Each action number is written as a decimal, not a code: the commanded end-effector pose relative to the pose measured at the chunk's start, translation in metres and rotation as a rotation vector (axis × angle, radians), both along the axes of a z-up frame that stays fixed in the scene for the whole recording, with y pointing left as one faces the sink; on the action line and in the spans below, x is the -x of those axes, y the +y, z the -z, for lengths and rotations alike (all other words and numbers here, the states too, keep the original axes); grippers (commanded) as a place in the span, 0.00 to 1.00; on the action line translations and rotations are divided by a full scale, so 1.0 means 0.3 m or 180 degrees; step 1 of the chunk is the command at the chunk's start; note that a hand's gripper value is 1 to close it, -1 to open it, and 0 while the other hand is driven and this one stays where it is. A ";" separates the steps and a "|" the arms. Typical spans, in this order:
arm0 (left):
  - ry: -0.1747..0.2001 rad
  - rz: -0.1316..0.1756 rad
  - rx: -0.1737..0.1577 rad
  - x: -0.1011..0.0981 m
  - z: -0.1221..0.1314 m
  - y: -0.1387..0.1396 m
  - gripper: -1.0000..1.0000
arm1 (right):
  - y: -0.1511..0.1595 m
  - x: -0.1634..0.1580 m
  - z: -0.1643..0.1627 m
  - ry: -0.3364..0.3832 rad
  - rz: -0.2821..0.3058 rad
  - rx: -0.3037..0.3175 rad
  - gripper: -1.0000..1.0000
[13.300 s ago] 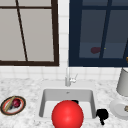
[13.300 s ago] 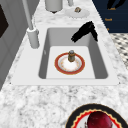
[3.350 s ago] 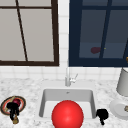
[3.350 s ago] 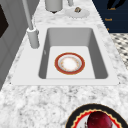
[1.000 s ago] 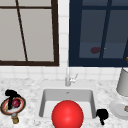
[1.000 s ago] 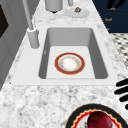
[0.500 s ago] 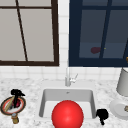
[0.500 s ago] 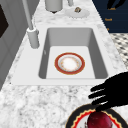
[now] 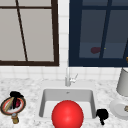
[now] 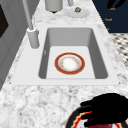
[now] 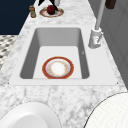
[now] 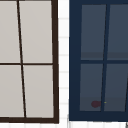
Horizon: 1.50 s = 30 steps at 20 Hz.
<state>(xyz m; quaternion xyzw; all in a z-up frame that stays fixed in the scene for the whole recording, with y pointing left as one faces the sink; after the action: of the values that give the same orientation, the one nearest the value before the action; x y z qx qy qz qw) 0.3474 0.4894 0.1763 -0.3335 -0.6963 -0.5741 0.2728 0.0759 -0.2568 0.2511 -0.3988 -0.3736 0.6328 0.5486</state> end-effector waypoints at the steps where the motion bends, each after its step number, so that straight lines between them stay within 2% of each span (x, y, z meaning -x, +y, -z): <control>1: -0.0123 0.0089 0.0000 -0.006 0.037 0.066 0.00 | 0.000 0.000 0.000 0.0000 0.0000 0.0000 0.50; 3: -0.0110 0.0095 0.0000 -0.012 0.058 0.078 0.00 | 0.000 0.000 0.000 0.0000 0.0000 0.0000 0.50; 4: -0.0139 0.0083 -0.0002 -0.007 0.075 0.071 0.00 | 0.000 0.000 0.000 0.0000 0.0000 0.0000 0.50; 6: -0.0219 0.0081 0.0069 -0.008 0.114 0.086 0.00 | 0.000 0.000 0.000 0.0000 0.0000 0.0000 0.50; 7: -0.0223 0.0062 0.0108 -0.009 0.126 0.097 0.00 | 0.000 0.000 0.000 0.0000 0.0000 0.0000 0.50; 8: -0.0217 -0.0029 0.0133 0.003 0.129 0.087 0.00 | 0.000 0.000 0.000 0.0000 0.0000 0.0000 0.50; 9: -0.0183 -0.0041 0.0079 -0.005 0.118 0.092 0.00 | 0.000 0.000 0.000 0.0000 0.0000 0.0000 0.50; 11: -0.0279 -0.0054 0.0062 -0.015 0.137 0.091 0.00 | 0.000 0.000 0.000 0.0000 0.0000 0.0000 0.50; 12: -0.0398 -0.0059 0.0102 -0.024 0.155 0.099 0.00 | 0.000 0.000 0.000 0.0000 0.0000 0.0000 0.50; 15: -0.0604 -0.0078 0.0119 -0.008 0.160 0.094 0.00 | 0.000 0.000 0.000 0.0000 0.0000 0.0000 0.50; 17: -0.0845 -0.0101 0.0099 0.006 0.141 0.097 0.00 | 0.000 0.000 0.000 0.0000 0.0000 0.0000 0.50; 18: -0.0876 -0.0112 0.0094 -0.011 0.130 0.110 0.00 | 0.000 0.000 0.000 0.0000 0.0000 0.0000 0.50; 20: -0.0891 -0.0083 0.0130 -0.038 0.130 0.139 0.00 | 0.000 0.000 0.000 0.0000 0.0000 0.0000 0.50; 21: -0.0787 -0.0071 0.0107 -0.045 0.134 0.147 0.00 | 0.000 0.000 0.000 0.0000 0.0000 0.0000 0.50; 22: -0.0718 -0.0105 0.0105 -0.045 0.151 0.151 0.00 | 0.000 0.000 0.000 0.0000 0.0000 0.0000 0.50; 23: -0.0693 -0.0117 0.0098 -0.050 0.167 0.149 0.00 | 0.000 0.000 0.000 0.0000 0.0000 0.0000 0.50; 26: -0.0750 -0.0118 0.0086 -0.090 0.228 0.133 0.00 | 0.000 0.000 0.000 0.0000 0.0000 0.0000 0.50; 27: -0.0761 -0.0097 0.0123 -0.096 0.247 0.138 1.00 | 0.000 0.000 0.000 0.0000 0.0000 0.0000 0.50; 28: -0.0861 0.0019 0.0179 -0.092 0.255 0.133 1.00 | 0.000 0.000 0.000 0.0000 0.0000 0.0000 0.50; 29: -0.0872 0.0067 0.0287 -0.086 0.250 0.119 1.00 | 0.000 0.000 0.000 0.0000 0.0000 0.0000 0.50; 30: -0.0789 0.0080 0.0372 -0.078 0.240 0.101 1.00 | 0.000 0.000 0.000 0.0000 0.0000 0.0000 0.50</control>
<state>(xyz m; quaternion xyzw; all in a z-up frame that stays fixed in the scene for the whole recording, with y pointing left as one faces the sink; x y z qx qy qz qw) 0.3673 0.5226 0.1315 -0.3031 -0.7492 -0.5683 0.1545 0.0759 -0.2568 0.2511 -0.3988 -0.3736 0.6328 0.5486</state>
